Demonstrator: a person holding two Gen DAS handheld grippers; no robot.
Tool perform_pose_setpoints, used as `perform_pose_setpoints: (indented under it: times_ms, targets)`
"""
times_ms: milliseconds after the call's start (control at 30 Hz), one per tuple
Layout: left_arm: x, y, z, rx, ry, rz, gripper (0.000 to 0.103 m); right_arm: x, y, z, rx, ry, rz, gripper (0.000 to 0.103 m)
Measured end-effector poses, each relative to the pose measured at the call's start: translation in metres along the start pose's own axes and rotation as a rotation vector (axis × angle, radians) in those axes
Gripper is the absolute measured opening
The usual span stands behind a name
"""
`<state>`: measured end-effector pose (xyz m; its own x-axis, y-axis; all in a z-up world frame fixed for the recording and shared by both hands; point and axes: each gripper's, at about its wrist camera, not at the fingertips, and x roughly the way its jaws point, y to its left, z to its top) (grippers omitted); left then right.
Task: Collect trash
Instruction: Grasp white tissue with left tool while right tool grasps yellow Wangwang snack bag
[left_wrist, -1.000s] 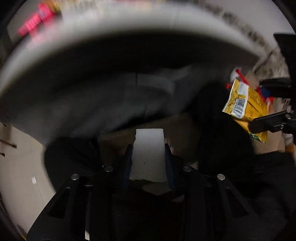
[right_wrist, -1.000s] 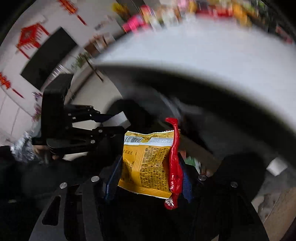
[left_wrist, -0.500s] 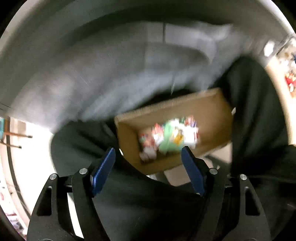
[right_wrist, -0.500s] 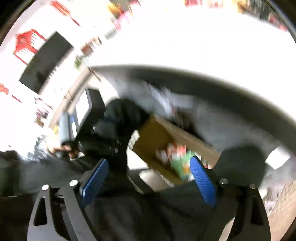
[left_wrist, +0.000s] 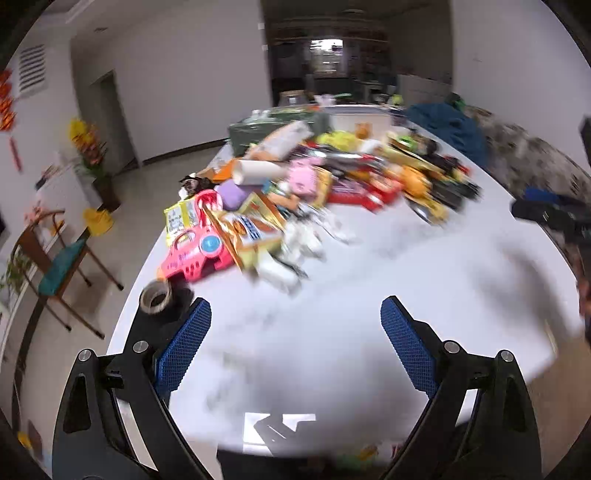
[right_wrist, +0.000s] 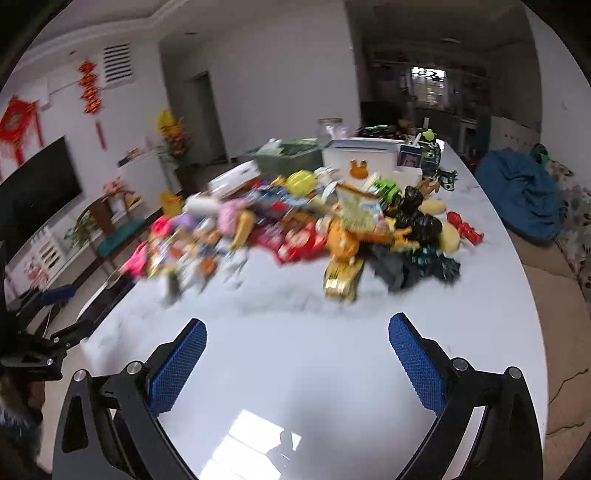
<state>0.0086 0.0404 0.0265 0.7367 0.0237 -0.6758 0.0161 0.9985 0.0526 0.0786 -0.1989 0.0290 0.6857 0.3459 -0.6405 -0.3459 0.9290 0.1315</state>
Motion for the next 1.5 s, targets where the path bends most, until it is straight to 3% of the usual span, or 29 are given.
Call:
perform_pose_setpoints:
  times_ms: [200,500,633,700,733,767,800,867,933,1100,1233,1400,1500]
  targets:
    - [0.047,0.005,0.025,-0.068,0.019,0.043,0.091,0.041,-0.009,0.010,0.040,0.027,-0.034,0.097]
    - [0.081,-0.009,0.039,-0.044,0.025,0.041,0.091,0.091,-0.020,0.013,-0.030,0.080,-0.117,0.097]
    - [0.087,-0.015,0.039,-0.038,0.032,0.026,0.091,0.135,-0.044,0.024,0.029,0.163,-0.130,0.097]
    - [0.089,-0.016,0.038,-0.034,0.041,0.028,0.091,0.157,-0.054,0.027,0.087,0.229,-0.084,0.096]
    - [0.090,-0.016,0.037,-0.036,0.044,0.030,0.091,0.165,-0.055,0.028,0.090,0.241,-0.071,0.086]
    - [0.091,-0.015,0.037,-0.041,0.047,0.031,0.091,0.168,-0.051,0.031,0.056,0.240,-0.091,0.056]
    - [0.092,-0.013,0.036,-0.046,0.053,0.027,0.091,0.169,-0.045,0.034,0.027,0.261,-0.103,0.020]
    - [0.095,-0.012,0.035,-0.049,0.066,0.025,0.091,0.163,-0.040,0.030,0.062,0.286,-0.030,0.018]
    - [0.096,-0.009,0.034,-0.046,0.072,0.013,0.091,0.146,-0.024,0.018,-0.008,0.276,-0.052,0.016]
    - [0.100,-0.007,0.033,0.003,0.044,-0.056,0.091,0.064,-0.009,-0.027,0.008,0.178,0.055,0.016]
    - [0.122,-0.015,0.037,0.016,0.081,-0.120,0.091,0.013,-0.010,-0.056,0.049,0.130,0.106,0.016]
    - [0.153,-0.022,0.046,-0.008,0.117,-0.092,0.091,-0.010,-0.013,-0.075,0.082,0.121,0.132,0.016]
    - [0.154,-0.012,0.042,-0.039,0.102,-0.129,0.091,-0.013,-0.014,-0.076,0.072,0.114,0.141,0.017]
